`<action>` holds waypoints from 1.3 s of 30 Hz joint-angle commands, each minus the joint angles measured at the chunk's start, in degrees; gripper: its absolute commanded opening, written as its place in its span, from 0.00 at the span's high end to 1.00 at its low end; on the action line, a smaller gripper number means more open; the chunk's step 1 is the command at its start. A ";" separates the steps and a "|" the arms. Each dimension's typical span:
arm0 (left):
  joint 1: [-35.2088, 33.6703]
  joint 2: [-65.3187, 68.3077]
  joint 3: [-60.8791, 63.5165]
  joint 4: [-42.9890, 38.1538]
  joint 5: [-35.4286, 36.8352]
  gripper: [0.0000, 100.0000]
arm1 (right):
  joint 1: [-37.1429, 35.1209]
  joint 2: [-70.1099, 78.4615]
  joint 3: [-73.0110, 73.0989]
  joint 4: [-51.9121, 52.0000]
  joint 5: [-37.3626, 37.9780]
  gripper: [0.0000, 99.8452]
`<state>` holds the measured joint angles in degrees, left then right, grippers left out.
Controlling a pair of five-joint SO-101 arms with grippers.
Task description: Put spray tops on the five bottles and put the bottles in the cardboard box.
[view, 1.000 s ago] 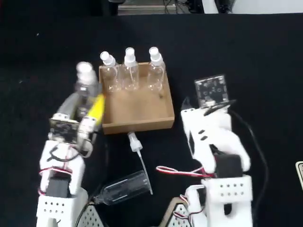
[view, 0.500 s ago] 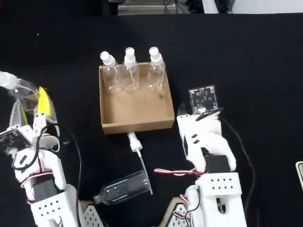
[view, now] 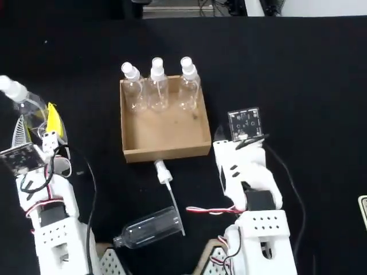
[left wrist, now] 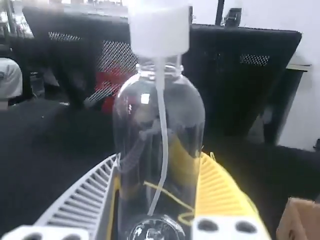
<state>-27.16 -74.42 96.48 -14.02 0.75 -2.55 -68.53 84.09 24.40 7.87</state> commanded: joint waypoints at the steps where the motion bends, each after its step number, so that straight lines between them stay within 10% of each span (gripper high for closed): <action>1: -2.68 8.09 0.75 -4.13 -0.79 0.97 | 0.62 -0.40 -0.31 -1.76 -0.35 0.97; 18: -16.84 50.20 -18.07 -20.48 -1.23 0.97 | 0.79 -0.75 1.19 -3.87 -0.18 0.97; 39: -24.40 106.11 -30.37 -80.62 -8.00 0.97 | 0.62 -0.75 1.19 -3.60 0.00 0.97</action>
<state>-53.71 30.02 66.68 -88.84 -5.85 -2.55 -68.53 85.58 22.29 7.87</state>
